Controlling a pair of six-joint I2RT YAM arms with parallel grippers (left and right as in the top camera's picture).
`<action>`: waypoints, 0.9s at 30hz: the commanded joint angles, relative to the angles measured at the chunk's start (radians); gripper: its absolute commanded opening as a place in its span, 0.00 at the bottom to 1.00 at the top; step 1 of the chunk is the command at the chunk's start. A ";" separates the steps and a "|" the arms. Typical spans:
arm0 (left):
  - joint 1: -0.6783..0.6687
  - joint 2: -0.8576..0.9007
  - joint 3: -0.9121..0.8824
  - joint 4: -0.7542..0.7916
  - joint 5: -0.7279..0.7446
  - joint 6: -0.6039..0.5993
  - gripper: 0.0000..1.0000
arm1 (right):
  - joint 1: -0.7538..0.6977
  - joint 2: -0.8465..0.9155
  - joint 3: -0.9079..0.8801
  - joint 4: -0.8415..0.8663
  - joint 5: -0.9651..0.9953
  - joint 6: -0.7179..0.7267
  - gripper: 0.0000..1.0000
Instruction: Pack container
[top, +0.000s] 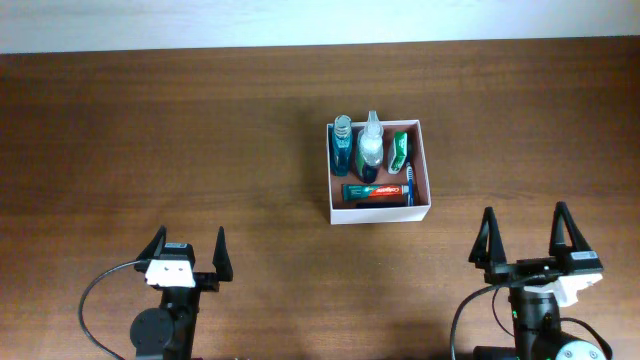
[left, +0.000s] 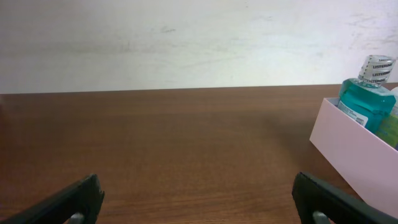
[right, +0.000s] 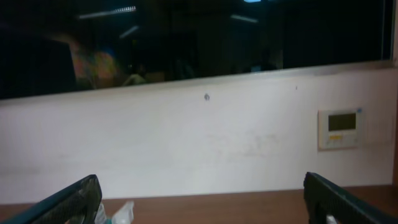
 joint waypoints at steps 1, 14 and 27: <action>0.006 -0.010 -0.002 -0.006 0.014 -0.006 0.99 | 0.011 -0.011 -0.029 0.007 -0.002 -0.007 0.99; 0.006 -0.010 -0.002 -0.006 0.014 -0.006 0.99 | 0.011 -0.011 -0.142 0.011 -0.001 -0.007 0.99; 0.006 -0.010 -0.002 -0.006 0.014 -0.006 0.99 | 0.011 -0.011 -0.254 0.010 0.026 -0.007 0.99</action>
